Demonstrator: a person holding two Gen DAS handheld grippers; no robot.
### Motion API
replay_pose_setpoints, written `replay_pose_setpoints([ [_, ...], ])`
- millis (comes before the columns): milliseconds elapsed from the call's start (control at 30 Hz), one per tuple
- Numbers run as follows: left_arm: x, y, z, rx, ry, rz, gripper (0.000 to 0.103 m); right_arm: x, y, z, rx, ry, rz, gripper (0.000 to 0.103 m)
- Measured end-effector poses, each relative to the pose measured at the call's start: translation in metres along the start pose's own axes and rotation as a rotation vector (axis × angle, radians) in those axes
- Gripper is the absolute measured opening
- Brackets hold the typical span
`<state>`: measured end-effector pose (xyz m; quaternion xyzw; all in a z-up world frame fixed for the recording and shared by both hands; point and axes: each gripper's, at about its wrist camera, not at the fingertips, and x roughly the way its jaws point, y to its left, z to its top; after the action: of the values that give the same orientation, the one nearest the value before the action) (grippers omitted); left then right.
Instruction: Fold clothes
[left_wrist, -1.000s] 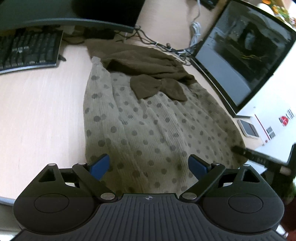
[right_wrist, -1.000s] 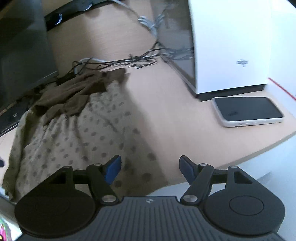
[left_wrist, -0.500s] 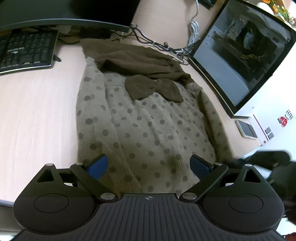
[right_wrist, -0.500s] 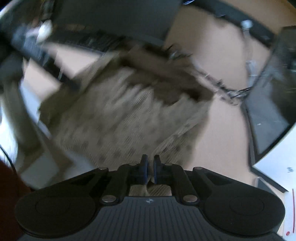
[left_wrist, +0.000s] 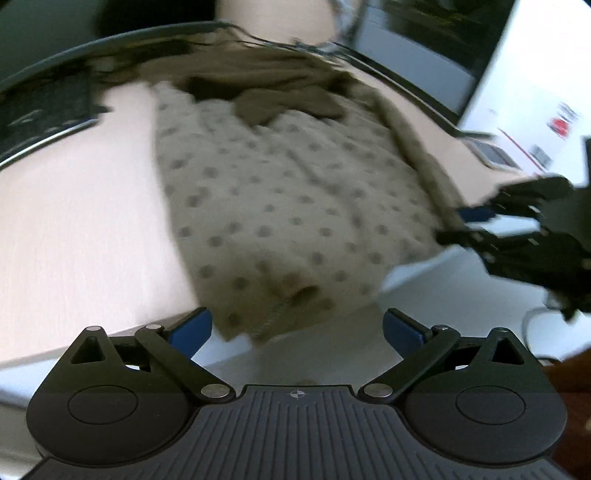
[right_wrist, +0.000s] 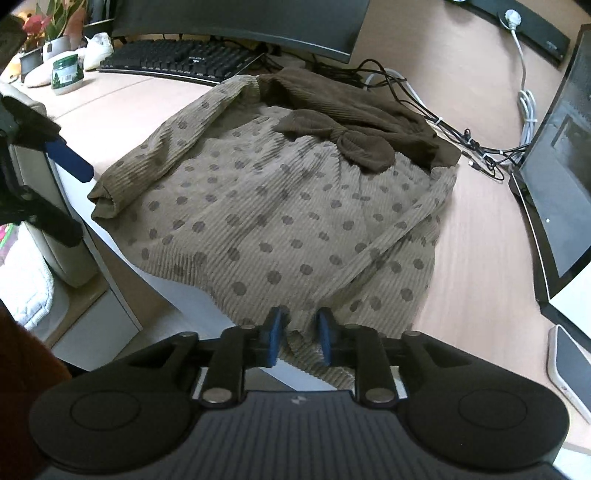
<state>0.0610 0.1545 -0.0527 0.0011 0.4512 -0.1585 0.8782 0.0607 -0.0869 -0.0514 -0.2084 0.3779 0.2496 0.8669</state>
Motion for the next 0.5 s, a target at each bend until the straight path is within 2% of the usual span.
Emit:
replay_pose_setpoints([
  [100, -0.005, -0.004, -0.005, 0.018, -0.077, 0.094, 0.102, 0.001, 0.006, -0.001, 0.013, -0.008, 0.01, 0.046],
  [200, -0.003, -0.008, -0.004, 0.051, -0.111, 0.126, 0.102, 0.003, 0.013, -0.001, 0.008, -0.011, 0.013, 0.061],
  [367, 0.014, -0.017, 0.001, 0.107, -0.106, 0.133, 0.101, 0.005, 0.013, 0.001, 0.012, -0.008, 0.017, 0.064],
  [400, 0.018, -0.018, 0.002, 0.114, -0.1, 0.143, 0.099, 0.005, 0.012, 0.002, 0.017, -0.008, 0.021, 0.064],
  [500, 0.023, -0.016, 0.003, 0.121, -0.089, 0.142, 0.075, 0.004, 0.009, 0.001, 0.026, -0.007, 0.027, 0.064],
])
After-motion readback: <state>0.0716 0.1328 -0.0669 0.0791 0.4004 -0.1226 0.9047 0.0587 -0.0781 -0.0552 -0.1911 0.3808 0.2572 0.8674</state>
